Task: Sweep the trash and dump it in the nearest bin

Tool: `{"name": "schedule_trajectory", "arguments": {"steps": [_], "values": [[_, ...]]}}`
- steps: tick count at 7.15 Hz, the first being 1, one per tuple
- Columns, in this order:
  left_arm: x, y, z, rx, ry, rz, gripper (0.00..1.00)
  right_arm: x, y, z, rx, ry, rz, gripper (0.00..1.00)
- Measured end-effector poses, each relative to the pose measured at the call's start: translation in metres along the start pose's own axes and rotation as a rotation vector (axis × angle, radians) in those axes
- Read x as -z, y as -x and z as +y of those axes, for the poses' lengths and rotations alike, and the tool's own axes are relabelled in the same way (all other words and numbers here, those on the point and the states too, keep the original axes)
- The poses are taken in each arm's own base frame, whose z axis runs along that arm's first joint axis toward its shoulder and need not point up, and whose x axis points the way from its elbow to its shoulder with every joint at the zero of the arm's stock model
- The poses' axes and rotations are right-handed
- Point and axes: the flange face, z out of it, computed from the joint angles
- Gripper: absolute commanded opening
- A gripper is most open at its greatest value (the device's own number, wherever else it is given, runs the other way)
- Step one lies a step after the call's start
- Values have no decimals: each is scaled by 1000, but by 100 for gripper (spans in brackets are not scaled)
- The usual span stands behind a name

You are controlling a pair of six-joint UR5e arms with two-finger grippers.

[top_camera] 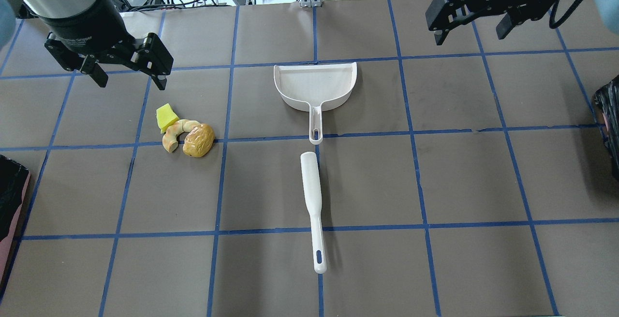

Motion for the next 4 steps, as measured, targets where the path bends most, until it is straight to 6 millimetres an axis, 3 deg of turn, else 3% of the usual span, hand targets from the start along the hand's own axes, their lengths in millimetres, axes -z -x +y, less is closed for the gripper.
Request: {"name": "schedule_trajectory", "arguments": {"steps": [4], "values": [[-1,12,-2,10,3,-2,100,-2,3,0,3,-2,-26,100]]}}
